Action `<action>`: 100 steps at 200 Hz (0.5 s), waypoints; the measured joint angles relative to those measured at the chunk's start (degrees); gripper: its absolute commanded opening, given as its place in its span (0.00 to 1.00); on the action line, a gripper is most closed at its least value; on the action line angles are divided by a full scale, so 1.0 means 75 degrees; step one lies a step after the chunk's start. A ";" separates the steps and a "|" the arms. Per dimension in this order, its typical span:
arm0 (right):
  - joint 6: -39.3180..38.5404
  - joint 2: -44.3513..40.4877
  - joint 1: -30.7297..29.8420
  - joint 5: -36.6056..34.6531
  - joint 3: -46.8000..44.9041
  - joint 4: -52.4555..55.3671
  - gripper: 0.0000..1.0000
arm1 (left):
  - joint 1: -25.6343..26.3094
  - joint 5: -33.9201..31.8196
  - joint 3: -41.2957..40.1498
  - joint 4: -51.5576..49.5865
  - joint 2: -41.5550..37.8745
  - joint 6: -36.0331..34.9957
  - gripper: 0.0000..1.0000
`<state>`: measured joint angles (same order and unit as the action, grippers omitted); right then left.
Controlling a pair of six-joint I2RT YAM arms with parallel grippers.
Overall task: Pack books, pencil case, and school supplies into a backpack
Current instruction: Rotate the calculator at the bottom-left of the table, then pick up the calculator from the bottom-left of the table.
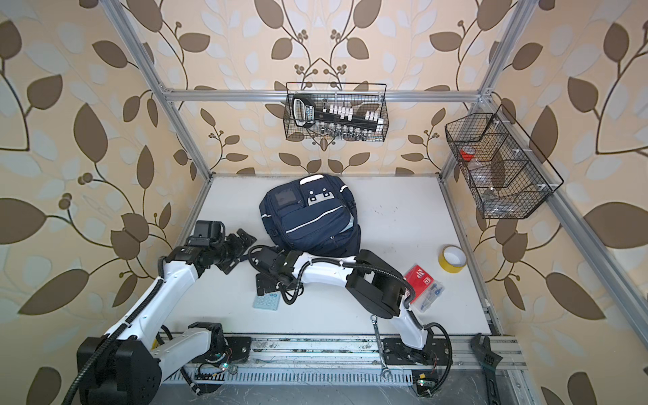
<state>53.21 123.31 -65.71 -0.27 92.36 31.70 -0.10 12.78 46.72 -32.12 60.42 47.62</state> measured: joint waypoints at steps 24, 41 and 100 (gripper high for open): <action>0.0233 0.0548 -0.0152 -0.0268 0.0839 0.0583 1.00 | -0.0326 -0.0064 0.0443 -0.0172 -0.0163 -0.0154 0.99; 0.0350 0.0842 -0.0137 -0.0414 0.1364 0.0953 1.00 | -0.0399 -0.0026 0.0460 -0.0277 -0.0201 -0.0227 0.99; 0.0434 0.2576 -0.0195 -0.1419 0.4334 0.3022 0.98 | -0.0396 0.0312 0.0356 -0.0402 -0.0201 -0.0373 0.99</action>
<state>56.47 142.63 -67.18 -10.92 124.86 54.37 -3.07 15.11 49.39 -35.14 58.92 44.82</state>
